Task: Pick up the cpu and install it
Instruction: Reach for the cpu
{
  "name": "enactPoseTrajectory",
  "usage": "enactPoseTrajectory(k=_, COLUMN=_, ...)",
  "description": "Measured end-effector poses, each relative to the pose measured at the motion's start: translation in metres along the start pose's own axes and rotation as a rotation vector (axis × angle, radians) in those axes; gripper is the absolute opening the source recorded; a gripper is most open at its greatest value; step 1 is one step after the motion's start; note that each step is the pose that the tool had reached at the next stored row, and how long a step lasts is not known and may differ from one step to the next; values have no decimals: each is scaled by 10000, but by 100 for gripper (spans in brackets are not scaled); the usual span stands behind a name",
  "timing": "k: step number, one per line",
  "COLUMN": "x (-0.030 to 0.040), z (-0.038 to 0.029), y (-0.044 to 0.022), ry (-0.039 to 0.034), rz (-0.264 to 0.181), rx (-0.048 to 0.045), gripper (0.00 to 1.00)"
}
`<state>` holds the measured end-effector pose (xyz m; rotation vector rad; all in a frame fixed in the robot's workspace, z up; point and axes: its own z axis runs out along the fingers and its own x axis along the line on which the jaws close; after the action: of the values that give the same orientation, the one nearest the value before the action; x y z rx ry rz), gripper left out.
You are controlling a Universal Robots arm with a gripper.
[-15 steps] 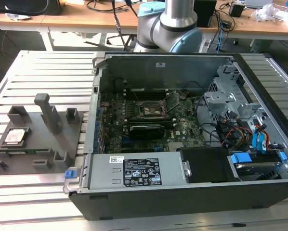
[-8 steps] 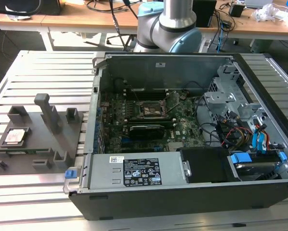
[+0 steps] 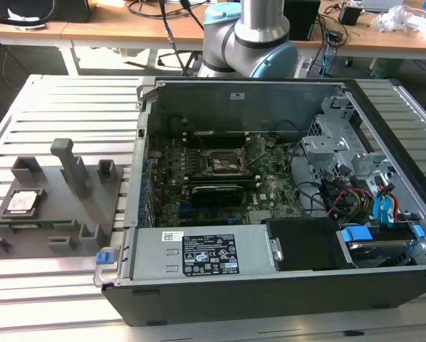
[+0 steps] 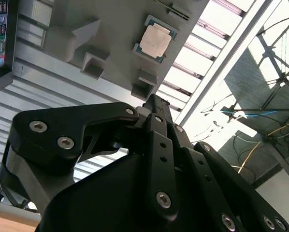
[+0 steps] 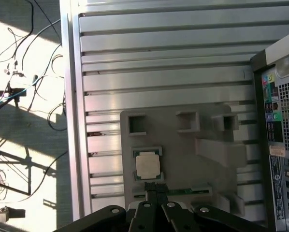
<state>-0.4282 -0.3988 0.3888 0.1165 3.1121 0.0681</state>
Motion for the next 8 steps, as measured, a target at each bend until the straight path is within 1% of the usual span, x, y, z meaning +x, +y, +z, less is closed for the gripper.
enactPoseTrajectory(k=2, x=0, z=16, y=-1, ry=1, rz=0, rx=0, gripper=11)
enactPoseTrajectory(k=8, x=1, z=20, y=-1, ry=0, rz=0, rx=0, gripper=11)
